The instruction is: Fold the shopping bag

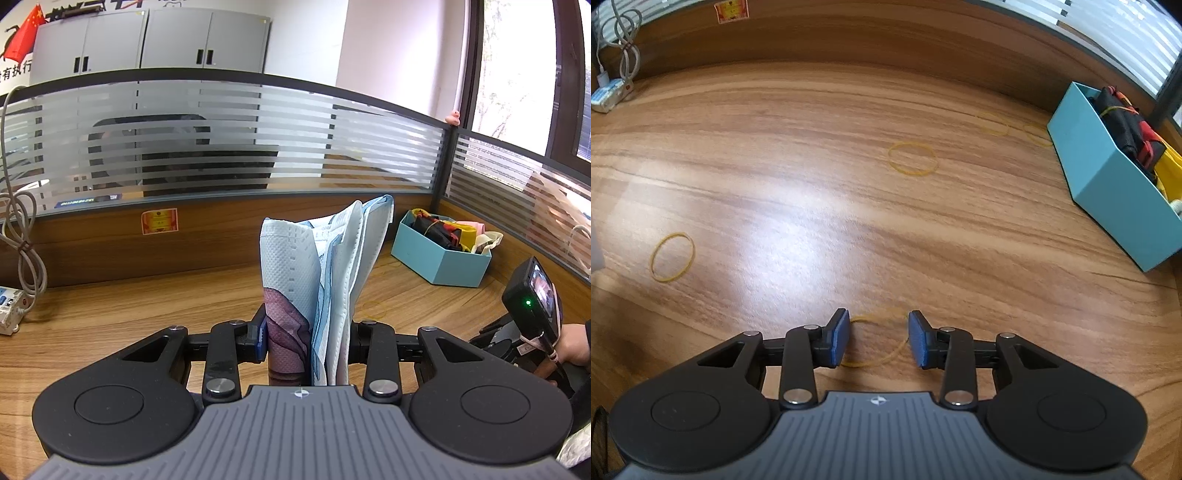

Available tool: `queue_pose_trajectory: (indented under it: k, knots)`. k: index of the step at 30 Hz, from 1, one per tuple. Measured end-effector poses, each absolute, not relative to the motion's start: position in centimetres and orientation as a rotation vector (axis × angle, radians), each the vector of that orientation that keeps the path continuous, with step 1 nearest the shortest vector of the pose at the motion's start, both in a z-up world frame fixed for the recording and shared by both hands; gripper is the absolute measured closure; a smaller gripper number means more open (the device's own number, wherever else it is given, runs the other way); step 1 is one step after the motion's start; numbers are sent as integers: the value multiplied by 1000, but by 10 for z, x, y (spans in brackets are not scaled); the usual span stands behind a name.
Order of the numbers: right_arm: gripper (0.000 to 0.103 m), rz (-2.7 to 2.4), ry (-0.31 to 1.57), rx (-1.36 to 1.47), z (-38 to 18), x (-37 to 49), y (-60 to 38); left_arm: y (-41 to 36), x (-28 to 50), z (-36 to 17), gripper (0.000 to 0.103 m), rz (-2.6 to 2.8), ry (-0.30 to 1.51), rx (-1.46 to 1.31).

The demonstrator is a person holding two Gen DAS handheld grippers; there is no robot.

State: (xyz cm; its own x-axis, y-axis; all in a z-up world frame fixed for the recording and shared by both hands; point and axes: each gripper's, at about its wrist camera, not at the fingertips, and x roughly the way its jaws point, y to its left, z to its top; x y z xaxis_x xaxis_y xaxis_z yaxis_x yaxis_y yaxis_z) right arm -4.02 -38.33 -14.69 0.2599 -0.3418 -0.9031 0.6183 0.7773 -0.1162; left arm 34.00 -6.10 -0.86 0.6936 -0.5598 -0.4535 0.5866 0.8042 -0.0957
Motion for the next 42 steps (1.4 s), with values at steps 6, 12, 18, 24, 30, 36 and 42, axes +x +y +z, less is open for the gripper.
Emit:
queue_pose_trajectory:
  k: [6,12,18,24,30,36,42]
  knots:
    - [61,-664,1133,286,-146,-43,-382,-62,339,-8,65,-641,485,59]
    - [61,-660,1139,261,-147,-41,-382,-62,338,-8,65,-638,483,58]
    - [60,-648,1160,190,-148,-34,-382,-62,339,-8,65,-635,481,57]
    - [59,-676,1129,210,-145,-30,-388,-63,338,-8,65,-636,480,58]
    - [59,-683,1123,256,-148,-31,-395,-61,339,-8,65,-630,482,57]
    - [59,-699,1116,289,-148,-43,-395,-62,339,-8,65,-638,483,59]
    - [59,-706,1110,313,-148,-51,-393,-62,338,-9,65,-646,481,63]
